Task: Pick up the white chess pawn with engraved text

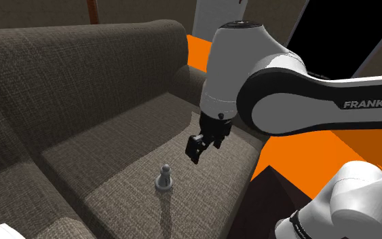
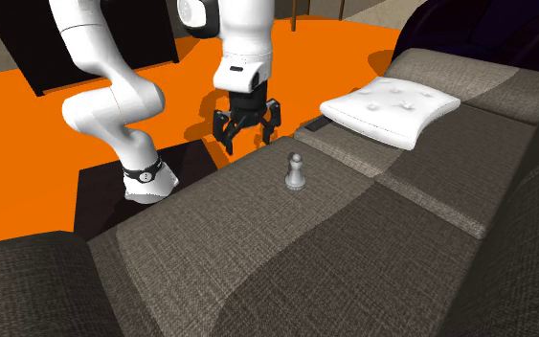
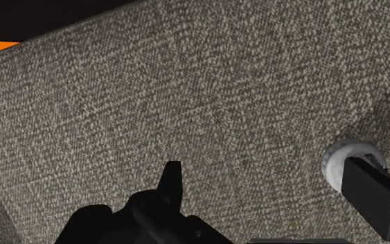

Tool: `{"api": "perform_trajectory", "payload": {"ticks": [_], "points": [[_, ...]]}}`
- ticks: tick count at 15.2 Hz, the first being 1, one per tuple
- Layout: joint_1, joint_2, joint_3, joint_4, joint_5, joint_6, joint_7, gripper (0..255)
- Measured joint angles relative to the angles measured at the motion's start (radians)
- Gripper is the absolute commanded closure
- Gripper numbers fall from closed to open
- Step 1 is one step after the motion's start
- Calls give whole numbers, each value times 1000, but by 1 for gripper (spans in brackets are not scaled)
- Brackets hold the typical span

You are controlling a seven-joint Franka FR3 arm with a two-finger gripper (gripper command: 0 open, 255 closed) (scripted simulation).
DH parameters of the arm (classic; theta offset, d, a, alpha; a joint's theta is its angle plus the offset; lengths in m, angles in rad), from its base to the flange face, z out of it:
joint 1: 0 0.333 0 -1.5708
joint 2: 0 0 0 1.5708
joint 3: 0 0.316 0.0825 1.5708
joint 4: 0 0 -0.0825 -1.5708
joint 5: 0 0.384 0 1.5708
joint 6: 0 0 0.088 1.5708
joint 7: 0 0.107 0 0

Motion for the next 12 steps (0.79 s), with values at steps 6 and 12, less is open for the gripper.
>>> {"api": "perform_trajectory", "payload": {"ticks": [6, 12], "points": [[-10, 199, 121, 121, -45, 103, 174, 0], [-8, 303, 175, 150, -95, 181, 269, 0]]}}
